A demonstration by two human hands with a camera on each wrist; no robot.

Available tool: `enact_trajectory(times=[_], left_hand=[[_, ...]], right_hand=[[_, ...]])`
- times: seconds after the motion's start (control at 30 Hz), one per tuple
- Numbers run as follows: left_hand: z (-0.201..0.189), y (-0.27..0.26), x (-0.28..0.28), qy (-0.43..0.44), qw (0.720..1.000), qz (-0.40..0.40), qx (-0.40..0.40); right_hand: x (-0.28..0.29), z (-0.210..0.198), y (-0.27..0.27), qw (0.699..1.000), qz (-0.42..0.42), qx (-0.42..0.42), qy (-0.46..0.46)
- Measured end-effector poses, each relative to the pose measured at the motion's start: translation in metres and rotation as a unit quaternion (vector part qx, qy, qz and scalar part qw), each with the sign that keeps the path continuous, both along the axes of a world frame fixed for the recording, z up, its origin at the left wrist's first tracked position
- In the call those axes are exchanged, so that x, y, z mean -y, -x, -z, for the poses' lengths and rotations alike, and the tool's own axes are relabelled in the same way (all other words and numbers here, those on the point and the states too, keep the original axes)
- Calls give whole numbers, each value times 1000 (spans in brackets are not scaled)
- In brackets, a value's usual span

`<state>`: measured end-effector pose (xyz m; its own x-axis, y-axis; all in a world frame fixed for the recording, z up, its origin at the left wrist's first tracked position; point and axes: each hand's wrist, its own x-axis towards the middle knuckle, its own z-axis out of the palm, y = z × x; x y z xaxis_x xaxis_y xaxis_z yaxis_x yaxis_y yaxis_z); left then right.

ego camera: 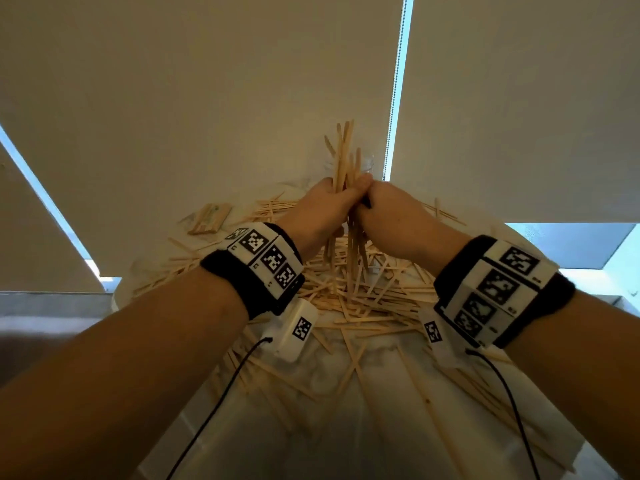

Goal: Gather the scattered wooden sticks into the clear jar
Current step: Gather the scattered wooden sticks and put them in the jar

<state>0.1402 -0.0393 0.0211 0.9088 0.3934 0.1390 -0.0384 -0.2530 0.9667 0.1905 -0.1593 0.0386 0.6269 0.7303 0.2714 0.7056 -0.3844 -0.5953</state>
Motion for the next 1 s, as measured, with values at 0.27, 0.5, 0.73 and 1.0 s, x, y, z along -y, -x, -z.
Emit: enact_trajectory(times=[0.27,0.5,0.73,1.0], left_hand=[[14,3,-7,81,991,-105,15],[12,12,-9,136,978,-126,100],[-7,14,-30,179,956,-194,128],[9,32,16,183,981,-14,64]], right_hand=[[-10,12,8,999,-33,-2,14],[-4,19,9,1000,-22,15,3],[4,15,5,998,9,31,-49],[-15,-18,-12,986,29,2,-163]])
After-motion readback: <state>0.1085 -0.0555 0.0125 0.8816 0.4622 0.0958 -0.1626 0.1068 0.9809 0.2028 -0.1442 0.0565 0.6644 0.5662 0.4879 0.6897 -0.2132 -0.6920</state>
